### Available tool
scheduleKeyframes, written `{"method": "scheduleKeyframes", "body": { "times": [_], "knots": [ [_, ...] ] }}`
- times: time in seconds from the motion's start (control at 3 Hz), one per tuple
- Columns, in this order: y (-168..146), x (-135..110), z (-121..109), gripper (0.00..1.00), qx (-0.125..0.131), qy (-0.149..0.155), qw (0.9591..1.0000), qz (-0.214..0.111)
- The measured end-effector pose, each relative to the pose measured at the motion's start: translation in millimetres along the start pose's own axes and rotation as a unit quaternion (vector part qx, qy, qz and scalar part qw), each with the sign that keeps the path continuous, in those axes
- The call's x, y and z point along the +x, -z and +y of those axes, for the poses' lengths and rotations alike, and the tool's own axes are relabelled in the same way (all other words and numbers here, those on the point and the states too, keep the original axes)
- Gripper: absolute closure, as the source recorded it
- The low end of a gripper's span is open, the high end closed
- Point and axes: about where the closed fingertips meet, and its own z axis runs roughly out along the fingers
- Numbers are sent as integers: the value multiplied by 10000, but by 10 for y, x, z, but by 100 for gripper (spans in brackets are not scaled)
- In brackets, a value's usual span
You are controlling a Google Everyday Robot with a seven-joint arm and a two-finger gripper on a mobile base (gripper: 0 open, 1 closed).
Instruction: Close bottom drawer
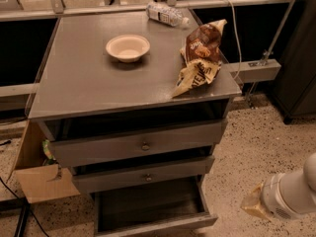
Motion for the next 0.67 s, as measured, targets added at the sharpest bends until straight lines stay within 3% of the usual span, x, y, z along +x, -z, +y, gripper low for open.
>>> {"method": "scheduleKeyframes", "body": {
  "times": [0.33, 0.67],
  "knots": [
    [-510, 299, 115, 100, -339, 45, 9994, -69],
    [-1011, 591, 275, 100, -885, 182, 9959, 70]
  ]
}}
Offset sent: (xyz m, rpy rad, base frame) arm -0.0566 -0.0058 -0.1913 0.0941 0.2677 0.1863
